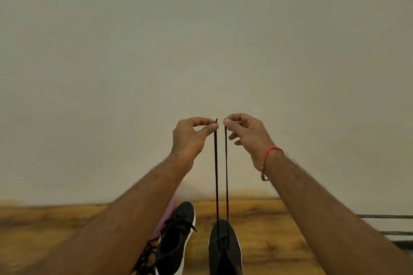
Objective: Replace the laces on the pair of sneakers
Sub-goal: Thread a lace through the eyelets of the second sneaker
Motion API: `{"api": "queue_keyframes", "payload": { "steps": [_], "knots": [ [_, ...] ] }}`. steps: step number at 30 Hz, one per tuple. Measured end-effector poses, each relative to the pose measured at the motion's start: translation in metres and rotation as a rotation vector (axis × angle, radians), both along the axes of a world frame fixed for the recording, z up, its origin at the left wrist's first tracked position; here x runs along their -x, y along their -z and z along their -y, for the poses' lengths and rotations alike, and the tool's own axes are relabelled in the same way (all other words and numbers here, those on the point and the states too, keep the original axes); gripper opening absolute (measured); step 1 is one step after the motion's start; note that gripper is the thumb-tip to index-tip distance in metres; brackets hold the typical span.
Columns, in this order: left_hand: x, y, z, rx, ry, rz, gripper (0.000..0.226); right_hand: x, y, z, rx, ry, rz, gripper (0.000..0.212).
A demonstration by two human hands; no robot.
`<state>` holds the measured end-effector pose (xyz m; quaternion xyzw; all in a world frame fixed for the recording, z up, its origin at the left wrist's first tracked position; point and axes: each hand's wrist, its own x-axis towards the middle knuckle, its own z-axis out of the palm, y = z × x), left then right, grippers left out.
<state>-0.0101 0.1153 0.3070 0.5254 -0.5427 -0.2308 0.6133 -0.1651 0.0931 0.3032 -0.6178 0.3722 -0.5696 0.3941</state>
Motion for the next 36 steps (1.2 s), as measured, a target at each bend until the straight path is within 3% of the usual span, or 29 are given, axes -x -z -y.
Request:
{"api": "queue_keyframes", "payload": {
  "steps": [13, 20, 27, 30, 36],
  "knots": [
    [0.006, 0.007, 0.004, 0.038, -0.004, 0.044, 0.006, 0.001, 0.003, 0.007, -0.012, -0.020, 0.003, 0.009],
    [-0.012, 0.033, 0.004, 0.015, -0.007, 0.095, 0.008, 0.004, 0.035, 0.016, -0.058, -0.021, -0.028, 0.010],
    [-0.017, 0.100, 0.008, -0.048, -0.005, 0.258, 0.014, 0.003, 0.102, 0.022, -0.162, -0.041, -0.126, 0.007],
    [-0.014, 0.141, 0.007, -0.108, 0.021, 0.232, 0.022, 0.005, 0.136, 0.023, -0.226, -0.059, -0.139, 0.008],
    [-0.013, 0.212, 0.002, -0.187, 0.063, 0.093, 0.015, 0.010, 0.199, 0.015, -0.364, -0.135, -0.095, 0.007]
  ]
}}
